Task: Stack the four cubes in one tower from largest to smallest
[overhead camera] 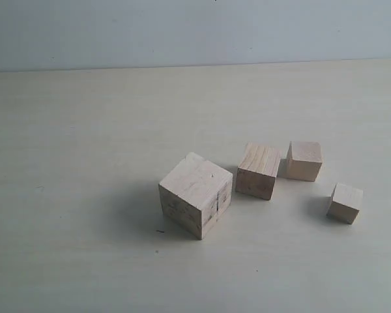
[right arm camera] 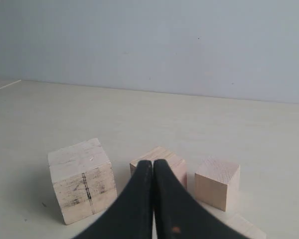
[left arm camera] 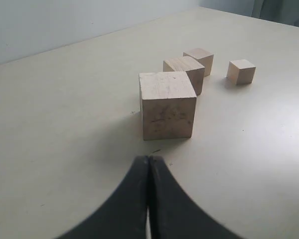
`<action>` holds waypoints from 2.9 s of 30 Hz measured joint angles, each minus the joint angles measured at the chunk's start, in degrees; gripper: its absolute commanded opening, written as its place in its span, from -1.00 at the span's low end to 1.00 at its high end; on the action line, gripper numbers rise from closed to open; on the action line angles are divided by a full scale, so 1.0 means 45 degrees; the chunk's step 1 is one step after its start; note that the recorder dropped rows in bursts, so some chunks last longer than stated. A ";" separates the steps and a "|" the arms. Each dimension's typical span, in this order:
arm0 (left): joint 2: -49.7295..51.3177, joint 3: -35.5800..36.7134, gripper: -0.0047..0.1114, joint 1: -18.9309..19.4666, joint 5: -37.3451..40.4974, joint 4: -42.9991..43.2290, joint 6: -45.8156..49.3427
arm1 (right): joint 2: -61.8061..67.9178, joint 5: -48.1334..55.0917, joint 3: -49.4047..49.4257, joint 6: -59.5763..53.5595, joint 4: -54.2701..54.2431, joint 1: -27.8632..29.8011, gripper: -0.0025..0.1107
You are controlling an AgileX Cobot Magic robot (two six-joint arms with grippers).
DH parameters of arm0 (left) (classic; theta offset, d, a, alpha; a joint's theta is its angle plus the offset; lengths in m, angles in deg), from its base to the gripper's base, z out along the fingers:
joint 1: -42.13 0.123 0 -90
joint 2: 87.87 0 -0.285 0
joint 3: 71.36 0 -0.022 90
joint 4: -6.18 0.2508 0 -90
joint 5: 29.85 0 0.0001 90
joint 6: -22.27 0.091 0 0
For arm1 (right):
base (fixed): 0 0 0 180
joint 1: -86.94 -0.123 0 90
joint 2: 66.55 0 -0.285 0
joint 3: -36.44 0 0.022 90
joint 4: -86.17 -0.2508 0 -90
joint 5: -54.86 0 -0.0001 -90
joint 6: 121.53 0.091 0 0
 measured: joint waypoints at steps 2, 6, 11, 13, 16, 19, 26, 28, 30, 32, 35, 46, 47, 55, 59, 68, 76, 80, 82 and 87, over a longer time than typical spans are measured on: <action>0.0000 0.0000 -0.92 0.0000 0.0000 0.0000 0.0000 | 0.0000 0.0000 0.0000 0.0000 0.0000 0.0000 -0.96; 0.0000 0.0000 -0.92 0.0000 0.0000 0.0000 0.0000 | 0.0000 0.0000 0.0000 0.0000 0.0000 0.0000 -0.96; 0.0000 0.0000 -0.92 0.0000 0.0000 0.0000 0.0000 | 0.0000 0.0000 0.0000 0.0000 0.0000 0.0000 -0.96; 0.0000 0.0000 -0.92 0.0000 0.0000 0.0000 0.0000 | 0.0000 0.0000 0.0000 -0.0035 0.0000 0.0000 -0.96; 0.0000 0.0000 -0.92 0.0000 0.0000 0.0000 0.0000 | 0.0000 -0.0340 0.0000 -0.0210 0.0397 0.0000 -0.96; 0.0000 0.0000 -0.92 0.0000 0.0000 0.0000 0.0000 | 0.0000 -0.1586 0.0000 0.0911 -0.1106 0.0000 -0.96; 0.0000 0.0000 -0.92 0.0000 0.0000 0.0000 0.0000 | 0.0000 -0.4620 0.0000 0.3276 -0.5162 0.0000 -0.96; 0.0000 0.0000 -0.92 0.0000 0.0000 0.0000 0.0000 | 0.0000 -0.5268 0.0000 0.3875 -0.5824 0.0000 -0.96; 0.0000 0.0000 -0.92 0.0000 0.0000 0.0000 0.0000 | 0.0000 -0.5867 0.0000 0.4693 -0.6162 0.0000 -0.96; 0.0000 0.0000 -0.92 0.0000 0.0000 0.0000 0.0000 | 0.0000 -0.6291 0.0000 0.5601 -0.6247 0.0000 -0.96; 0.0000 0.0000 -0.92 0.0000 0.0000 0.0000 0.0000 | 0.0000 -0.6539 0.0000 0.6513 -0.6257 0.0000 -0.96; 0.0000 0.0000 -0.92 0.0000 0.0000 0.0000 0.0000 | 0.2663 0.4013 -0.6567 0.1832 -0.2344 0.0000 -0.95; 0.0000 0.0000 -0.92 0.0000 0.0000 0.0000 0.0000 | 0.3410 0.5073 -0.7259 0.0479 -0.3079 0.0000 -0.92; 0.0000 0.0000 -0.92 0.0000 0.0000 0.0000 0.0000 | 0.9319 0.8761 -1.0103 -0.3790 -0.5620 0.0000 0.51; 0.0000 0.0000 -0.92 0.0000 0.0000 0.0000 0.0000 | 1.2912 0.8103 -1.0163 -0.6039 -0.6598 -0.0181 0.61; 0.0000 0.0000 -0.92 0.0000 0.0000 0.0000 0.0000 | 2.0979 0.6558 -1.3935 -0.8294 -0.6772 -0.1314 0.74; 0.0000 0.0000 -0.92 0.0000 0.0000 0.0000 0.0000 | 2.3299 0.8585 -1.6099 -0.7446 -0.4490 -0.1476 0.74; 0.0000 0.0000 -0.92 0.0000 0.0000 0.0000 0.0000 | 2.3447 0.8688 -1.6199 -0.7423 -0.4233 -0.2138 0.74; 0.0000 0.0000 -0.92 0.0000 0.0000 0.0000 0.0000 | 2.3475 0.8564 -1.6211 -0.7142 -0.3603 -0.2569 0.74; 0.0000 0.0000 -0.92 0.0000 0.0000 0.0000 0.0000 | 2.3494 0.8307 -1.6211 -0.5845 -0.1328 -0.2968 0.74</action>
